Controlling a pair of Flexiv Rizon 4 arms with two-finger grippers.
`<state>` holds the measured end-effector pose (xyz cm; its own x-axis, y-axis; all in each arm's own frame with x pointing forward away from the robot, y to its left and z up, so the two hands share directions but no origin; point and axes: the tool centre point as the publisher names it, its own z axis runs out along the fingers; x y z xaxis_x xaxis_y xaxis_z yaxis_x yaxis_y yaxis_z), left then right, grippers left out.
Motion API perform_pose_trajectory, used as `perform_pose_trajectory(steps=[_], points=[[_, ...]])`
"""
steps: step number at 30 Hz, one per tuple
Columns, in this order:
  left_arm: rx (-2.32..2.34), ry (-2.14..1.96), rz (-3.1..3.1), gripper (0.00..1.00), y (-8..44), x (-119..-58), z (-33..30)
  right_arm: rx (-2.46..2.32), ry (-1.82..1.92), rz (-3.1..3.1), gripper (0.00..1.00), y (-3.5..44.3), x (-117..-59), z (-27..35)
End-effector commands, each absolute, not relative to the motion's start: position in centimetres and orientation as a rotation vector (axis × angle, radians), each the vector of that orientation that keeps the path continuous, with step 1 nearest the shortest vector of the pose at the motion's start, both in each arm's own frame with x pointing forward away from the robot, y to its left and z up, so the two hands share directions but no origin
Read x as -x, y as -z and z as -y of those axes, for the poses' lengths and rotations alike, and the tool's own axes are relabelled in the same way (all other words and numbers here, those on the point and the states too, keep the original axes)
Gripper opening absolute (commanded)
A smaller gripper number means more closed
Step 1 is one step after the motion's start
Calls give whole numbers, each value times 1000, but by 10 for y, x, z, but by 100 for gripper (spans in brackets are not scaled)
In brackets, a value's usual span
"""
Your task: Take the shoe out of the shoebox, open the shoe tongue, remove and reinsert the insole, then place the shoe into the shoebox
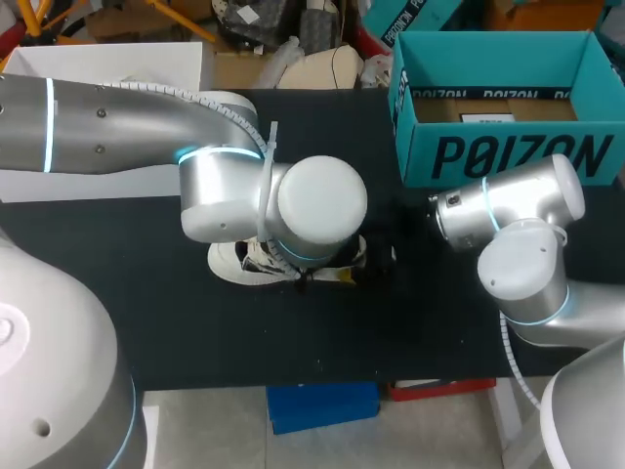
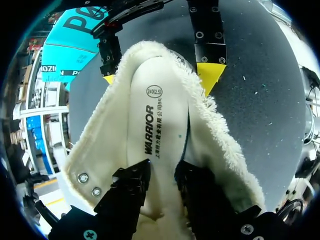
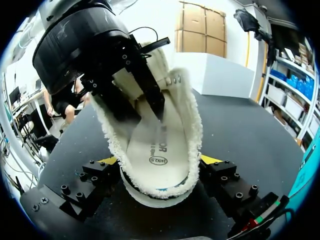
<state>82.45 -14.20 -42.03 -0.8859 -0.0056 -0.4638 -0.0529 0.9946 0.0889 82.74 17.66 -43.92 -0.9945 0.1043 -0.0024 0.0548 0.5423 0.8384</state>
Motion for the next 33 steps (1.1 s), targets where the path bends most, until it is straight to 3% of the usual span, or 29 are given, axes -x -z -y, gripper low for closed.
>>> perform_pose_trajectory(steps=[1,6,7,8,9,17,33], points=[[56,-115,-2595,32,503,-870,128,-143,-1468,-2716,0,443,-828,-178],[53,-84,-2623,29,505,-875,132,-143,-1468,-2716,0,443,-828,-178],[34,-74,-2647,24,508,-875,133,-143,-1468,-2716,0,443,-828,-178],[7,-93,-2656,4,511,-874,134,-143,-1468,-2716,0,443,-828,-178],[-6,-82,-2690,0,514,-874,135,-143,-1468,-2716,0,443,-828,-178],[-77,-21,-2826,0,506,-867,137,-143,-1468,-2716,0,443,-828,-178],[-99,240,-2908,0,431,-846,142,-143,-1468,-2716,0,443,-828,-178]])
